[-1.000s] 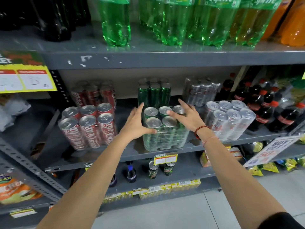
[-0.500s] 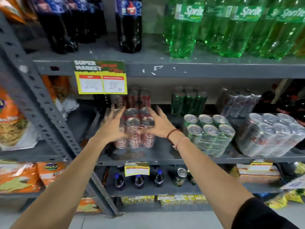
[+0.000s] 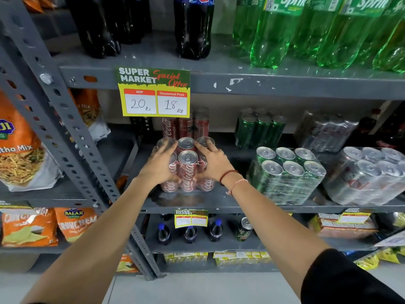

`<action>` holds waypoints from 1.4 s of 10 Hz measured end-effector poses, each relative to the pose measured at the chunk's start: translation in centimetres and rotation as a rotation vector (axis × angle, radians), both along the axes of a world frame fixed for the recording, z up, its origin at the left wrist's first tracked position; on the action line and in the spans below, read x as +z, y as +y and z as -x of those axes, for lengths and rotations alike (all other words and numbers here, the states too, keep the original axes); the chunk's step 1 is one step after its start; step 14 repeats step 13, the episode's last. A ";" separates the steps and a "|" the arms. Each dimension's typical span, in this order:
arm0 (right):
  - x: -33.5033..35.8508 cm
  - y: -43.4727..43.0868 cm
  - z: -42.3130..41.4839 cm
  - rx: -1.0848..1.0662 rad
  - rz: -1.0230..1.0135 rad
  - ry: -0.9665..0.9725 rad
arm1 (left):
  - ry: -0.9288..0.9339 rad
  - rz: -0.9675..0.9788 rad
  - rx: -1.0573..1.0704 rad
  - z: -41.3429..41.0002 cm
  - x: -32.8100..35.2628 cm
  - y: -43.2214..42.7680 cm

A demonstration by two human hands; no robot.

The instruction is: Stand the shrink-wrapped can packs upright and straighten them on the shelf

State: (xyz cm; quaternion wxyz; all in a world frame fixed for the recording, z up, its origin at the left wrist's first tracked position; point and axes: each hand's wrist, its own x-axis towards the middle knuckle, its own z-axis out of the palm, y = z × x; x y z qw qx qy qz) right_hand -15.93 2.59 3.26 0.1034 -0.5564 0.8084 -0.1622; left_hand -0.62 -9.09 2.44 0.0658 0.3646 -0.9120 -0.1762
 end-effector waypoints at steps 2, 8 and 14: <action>-0.2 1.7 -1.1 0.001 -0.015 0.023 | -0.022 0.033 -0.030 -1.2 -0.2 1.2; -0.2 3.6 -2.9 -0.009 -0.006 0.031 | -0.055 0.081 -0.046 -2.9 0.8 3.5; 4.6 8.1 -2.1 -0.044 0.448 -0.121 | 0.206 0.051 -0.056 -4.4 3.6 5.0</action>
